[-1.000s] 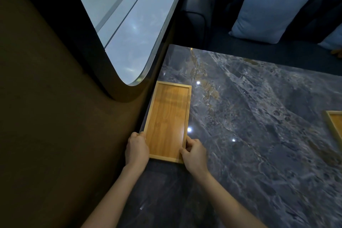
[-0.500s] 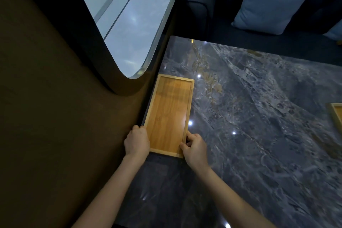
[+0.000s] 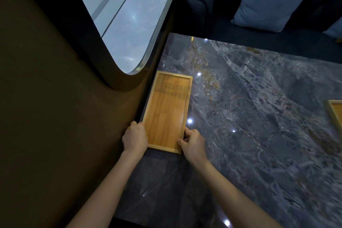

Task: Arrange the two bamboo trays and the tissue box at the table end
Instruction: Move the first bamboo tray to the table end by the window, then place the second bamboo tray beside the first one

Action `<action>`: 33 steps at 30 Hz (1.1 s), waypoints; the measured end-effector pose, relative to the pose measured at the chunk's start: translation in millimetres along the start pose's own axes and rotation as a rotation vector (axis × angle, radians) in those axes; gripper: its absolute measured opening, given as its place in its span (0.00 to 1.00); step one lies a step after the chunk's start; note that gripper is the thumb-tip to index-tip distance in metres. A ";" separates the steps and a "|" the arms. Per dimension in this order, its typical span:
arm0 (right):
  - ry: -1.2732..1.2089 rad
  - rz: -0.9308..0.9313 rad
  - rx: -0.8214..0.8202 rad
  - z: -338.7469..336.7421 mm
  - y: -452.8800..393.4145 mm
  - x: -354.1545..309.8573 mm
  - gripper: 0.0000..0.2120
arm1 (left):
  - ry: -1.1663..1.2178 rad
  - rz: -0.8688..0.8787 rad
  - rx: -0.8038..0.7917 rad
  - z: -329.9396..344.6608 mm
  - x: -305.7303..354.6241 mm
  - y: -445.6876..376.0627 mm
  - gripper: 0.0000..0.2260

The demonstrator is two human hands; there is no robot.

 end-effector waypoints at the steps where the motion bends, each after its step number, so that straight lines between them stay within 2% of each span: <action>1: 0.001 -0.005 -0.011 -0.2 0.2 -0.5 0.08 | 0.004 -0.005 -0.006 -0.5 0.2 0.6 0.08; 6: 0.050 -0.024 -0.102 3.7 -1.2 -1.8 0.07 | 0.031 -0.031 -0.014 -2.6 0.2 0.4 0.08; 10: -0.089 0.019 -0.191 0.5 1.9 1.4 0.13 | 0.006 -0.034 -0.067 1.7 2.5 2.7 0.09; 14: -0.124 0.098 -0.242 -18.6 4.1 10.3 0.27 | -0.043 -0.072 -0.198 7.3 9.9 2.2 0.23; 17: -0.065 0.086 -0.254 -51.2 5.0 16.6 0.21 | -0.131 -0.017 -0.161 2.9 36.1 11.3 0.25; 20: 0.027 0.033 -0.287 -93.9 8.0 21.2 0.15 | -0.244 0.113 -0.032 -1.8 86.2 25.3 0.17; 22: 0.091 0.005 -0.268 -129.4 9.9 28.5 0.13 | -0.218 0.186 -0.018 -1.0 124.1 33.6 0.15; 25: 0.136 0.006 -0.170 -194.8 16.6 46.4 0.13 | 0.044 0.315 -0.205 11.2 190.2 42.7 0.13; 28: 0.115 0.022 -0.054 -261.7 28.1 73.3 0.13 | 0.375 0.238 -0.486 32.7 250.8 57.5 0.14; 30: 0.064 0.038 -0.016 -302.8 39.3 95.9 0.12 | 0.405 0.259 -0.544 46.2 291.1 69.5 0.17; 33: 0.020 0.066 0.068 -363.2 55.3 135.5 0.13 | 0.408 0.283 -0.563 61.7 348.8 88.5 0.14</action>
Point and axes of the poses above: each hand's wrist, its own y-axis away from the middle knuckle, its own z-axis out of the palm, x = y × z, the point moved 7 cm from there along -y, towards the middle knuckle, and after that the axes turned 6 degrees about -y, right-handed, at the moved point
